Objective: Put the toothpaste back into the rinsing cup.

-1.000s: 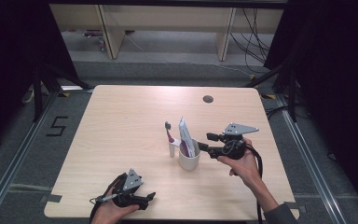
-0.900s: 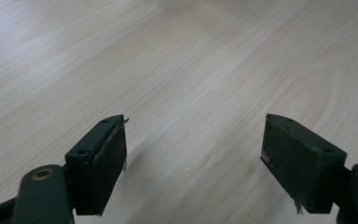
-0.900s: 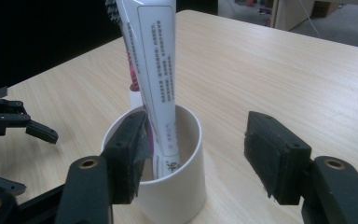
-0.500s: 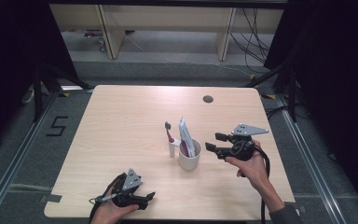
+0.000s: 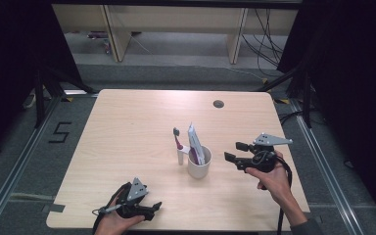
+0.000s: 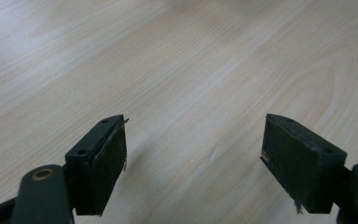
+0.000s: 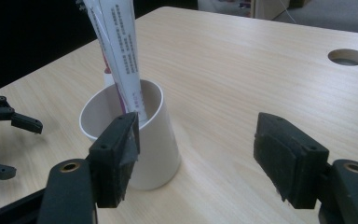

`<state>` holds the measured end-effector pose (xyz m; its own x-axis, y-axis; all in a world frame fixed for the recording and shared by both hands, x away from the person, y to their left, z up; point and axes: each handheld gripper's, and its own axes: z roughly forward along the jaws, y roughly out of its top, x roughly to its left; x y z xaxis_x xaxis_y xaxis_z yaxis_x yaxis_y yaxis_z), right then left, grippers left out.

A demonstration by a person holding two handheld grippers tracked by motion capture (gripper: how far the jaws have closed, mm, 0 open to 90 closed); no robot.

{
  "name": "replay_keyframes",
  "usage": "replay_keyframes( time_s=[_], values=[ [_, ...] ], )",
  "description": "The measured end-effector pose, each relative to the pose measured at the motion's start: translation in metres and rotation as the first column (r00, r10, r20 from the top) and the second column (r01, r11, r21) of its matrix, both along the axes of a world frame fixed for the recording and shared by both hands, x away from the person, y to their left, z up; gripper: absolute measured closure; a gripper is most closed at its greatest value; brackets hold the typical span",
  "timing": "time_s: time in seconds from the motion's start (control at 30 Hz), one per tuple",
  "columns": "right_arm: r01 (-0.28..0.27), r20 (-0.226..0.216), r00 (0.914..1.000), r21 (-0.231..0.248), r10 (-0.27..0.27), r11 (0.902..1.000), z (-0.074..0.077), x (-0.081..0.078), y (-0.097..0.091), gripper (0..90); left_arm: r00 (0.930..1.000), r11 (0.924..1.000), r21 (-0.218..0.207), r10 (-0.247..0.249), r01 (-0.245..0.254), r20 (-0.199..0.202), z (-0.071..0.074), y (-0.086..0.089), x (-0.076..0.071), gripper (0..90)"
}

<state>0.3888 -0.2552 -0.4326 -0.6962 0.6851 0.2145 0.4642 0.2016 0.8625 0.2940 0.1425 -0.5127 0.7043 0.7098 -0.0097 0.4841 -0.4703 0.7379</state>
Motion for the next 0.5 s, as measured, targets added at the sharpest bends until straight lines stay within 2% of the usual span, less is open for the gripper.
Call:
replay_keyframes(
  time_s=[0.03, 0.07, 0.2, 0.23, 0.27, 0.3, 0.33, 0.43, 0.5],
  values=[
    [0.000, 0.028, 0.9996, -0.011, 0.000, 0.9999, -0.001, 0.001, -0.001, 31.4, 1.0000, 1.0000, -0.002, 0.003, -0.003, 0.003, 0.000, 0.000, 0.000, 21.5],
    [0.001, 0.008, 1.0000, 0.001, -0.001, 1.0000, -0.002, -0.001, -0.001, 31.2, 1.0000, 1.0000, -0.008, 0.004, -0.004, 0.001, 0.000, 0.000, 0.000, 21.5],
    [0.005, 0.016, 0.9999, -0.024, -0.004, 0.9997, -0.002, -0.003, -0.004, 29.3, 1.0000, 1.0000, -0.005, 0.002, -0.002, 0.001, 0.000, 0.000, 0.000, 21.5],
    [0.008, -0.002, 1.0000, -0.017, -0.008, 0.9998, -0.002, -0.005, -0.004, 28.8, 1.0000, 1.0000, -0.002, -0.001, 0.001, 0.000, 0.000, 0.000, 0.000, 21.5],
    [0.001, 0.016, 0.9999, -0.024, -0.001, 0.9997, -0.003, -0.005, -0.005, 28.5, 1.0000, 1.0000, -0.003, 0.001, -0.001, 0.000, 0.000, 0.000, 0.000, 21.5],
    [0.005, 0.003, 1.0000, -0.013, -0.005, 0.9999, -0.003, -0.007, -0.005, 28.3, 1.0000, 0.9999, -0.013, 0.007, -0.007, -0.001, 0.000, -0.001, 0.000, 21.5],
    [-0.001, 0.017, 0.9998, -0.023, 0.002, 0.9997, -0.003, -0.007, -0.007, 27.4, 1.0000, 0.9998, -0.016, 0.008, -0.008, 0.000, 0.000, -0.001, 0.000, 21.5],
    [0.017, 0.002, 0.9998, -0.016, -0.017, 0.9997, -0.005, -0.012, -0.009, 26.6, 1.0000, 1.0000, 0.005, 0.004, -0.004, 0.002, 0.000, 0.001, 0.001, 21.5],
    [0.012, -0.016, 0.9998, -0.026, -0.013, 0.9996, -0.007, -0.015, -0.012, 26.2, 1.0000, 1.0000, -0.004, 0.003, -0.003, 0.000, 0.000, 0.000, 0.000, 21.5]
  ],
)
